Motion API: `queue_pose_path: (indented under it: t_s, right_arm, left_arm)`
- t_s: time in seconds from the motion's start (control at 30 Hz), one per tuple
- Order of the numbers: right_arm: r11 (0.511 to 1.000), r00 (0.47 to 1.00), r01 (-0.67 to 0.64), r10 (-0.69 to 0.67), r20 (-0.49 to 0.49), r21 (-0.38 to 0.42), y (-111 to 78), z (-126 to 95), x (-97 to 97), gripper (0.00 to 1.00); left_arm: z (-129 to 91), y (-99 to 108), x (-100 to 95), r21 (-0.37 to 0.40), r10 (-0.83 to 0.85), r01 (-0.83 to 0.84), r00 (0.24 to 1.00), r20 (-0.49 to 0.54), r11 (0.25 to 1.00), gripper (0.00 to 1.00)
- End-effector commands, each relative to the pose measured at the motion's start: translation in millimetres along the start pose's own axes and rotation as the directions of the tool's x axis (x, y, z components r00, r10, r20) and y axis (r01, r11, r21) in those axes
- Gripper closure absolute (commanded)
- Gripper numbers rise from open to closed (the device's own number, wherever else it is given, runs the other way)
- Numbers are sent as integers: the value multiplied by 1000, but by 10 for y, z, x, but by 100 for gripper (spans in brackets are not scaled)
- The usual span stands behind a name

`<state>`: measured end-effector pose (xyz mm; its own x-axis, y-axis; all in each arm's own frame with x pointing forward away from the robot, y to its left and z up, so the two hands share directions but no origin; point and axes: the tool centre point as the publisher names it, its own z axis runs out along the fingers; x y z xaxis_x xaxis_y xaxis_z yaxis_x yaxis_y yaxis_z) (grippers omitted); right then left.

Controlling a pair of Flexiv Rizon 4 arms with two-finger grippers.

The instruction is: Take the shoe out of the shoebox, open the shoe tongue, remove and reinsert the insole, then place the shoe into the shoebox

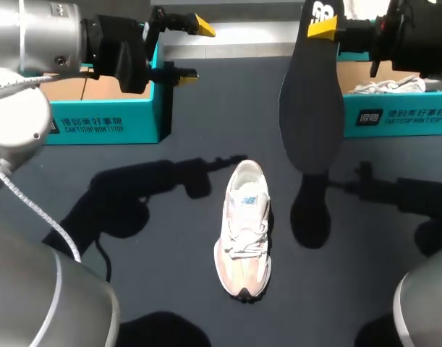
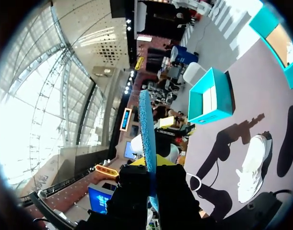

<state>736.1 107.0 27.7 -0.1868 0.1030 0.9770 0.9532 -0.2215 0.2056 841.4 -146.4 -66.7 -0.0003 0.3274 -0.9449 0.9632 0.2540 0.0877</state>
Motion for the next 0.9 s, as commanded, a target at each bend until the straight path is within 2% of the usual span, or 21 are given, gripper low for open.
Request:
queue_pose_path:
  t_s: [0.03,0.5,0.63,0.7,0.73,0.9]
  right_arm:
    - [1000,1000,-2,2,6,2,26,44,18,100]
    - [1000,1000,-2,2,6,2,26,44,18,100]
    - [992,990,-119,122,-75,40,330,87,-168,100]
    - [989,985,-137,143,-97,62,451,116,-216,100]
    - [984,983,-144,155,-100,105,529,139,-248,100]
    - [965,976,-163,189,-111,205,841,230,-374,100]
  left_arm:
    - [23,17,29,3,4,-4,998,63,1000,0]
    - [23,17,29,3,4,-4,998,63,1000,0]
    - [23,17,29,3,4,-4,998,63,1000,0]
    - [23,17,29,3,4,-4,998,63,1000,0]
    - [23,17,29,3,4,-4,998,63,1000,0]
    - [23,17,29,3,4,-4,998,63,1000,0]
